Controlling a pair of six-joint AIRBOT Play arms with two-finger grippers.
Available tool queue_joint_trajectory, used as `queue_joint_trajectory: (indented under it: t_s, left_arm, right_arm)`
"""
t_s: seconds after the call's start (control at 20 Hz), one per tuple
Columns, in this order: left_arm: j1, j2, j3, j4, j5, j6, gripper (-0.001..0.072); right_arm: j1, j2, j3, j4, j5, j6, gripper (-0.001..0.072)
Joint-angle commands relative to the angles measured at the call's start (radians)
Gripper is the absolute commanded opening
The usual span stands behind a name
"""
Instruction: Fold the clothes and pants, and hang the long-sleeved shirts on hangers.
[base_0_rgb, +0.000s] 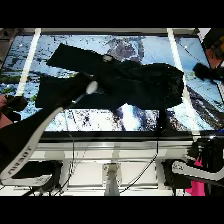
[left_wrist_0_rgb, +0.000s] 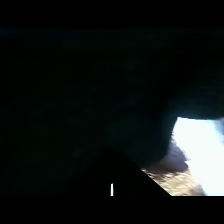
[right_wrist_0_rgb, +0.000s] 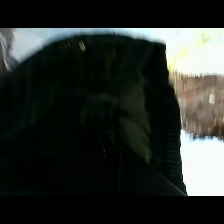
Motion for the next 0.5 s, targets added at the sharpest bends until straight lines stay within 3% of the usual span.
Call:
queue_joint_trajectory:
  t_s: [0.0, 0.15, 0.3, 0.35, 0.45]
  left_arm:
    - [0.151, 0.131, -0.111, -0.034, -0.002, 0.043, 0.0003]
    - [0.275, 0.304, -0.306, -0.194, -0.001, 0.103, 0.0003]
    - [0.386, 0.448, -0.489, -0.328, 0.0, 0.144, 0.0003]
    - [0.423, 0.485, -0.538, -0.365, 0.0, 0.148, 0.0003]
    - [0.474, 0.533, -0.595, -0.399, 0.004, 0.148, 0.0003]
  right_arm:
    - [-0.139, 0.006, -0.181, 0.329, 0.221, -0.197, 0.0027]
    - [-0.271, 0.053, -0.43, 0.628, 0.272, -0.367, 0.0028]
    - [-0.342, 0.088, -0.586, 0.679, 0.251, -0.392, 0.0039]
    - [-0.341, 0.081, -0.608, 0.675, 0.219, -0.357, 0.0133]
    - [-0.307, 0.061, -0.614, 0.678, 0.139, -0.334, 0.0426]
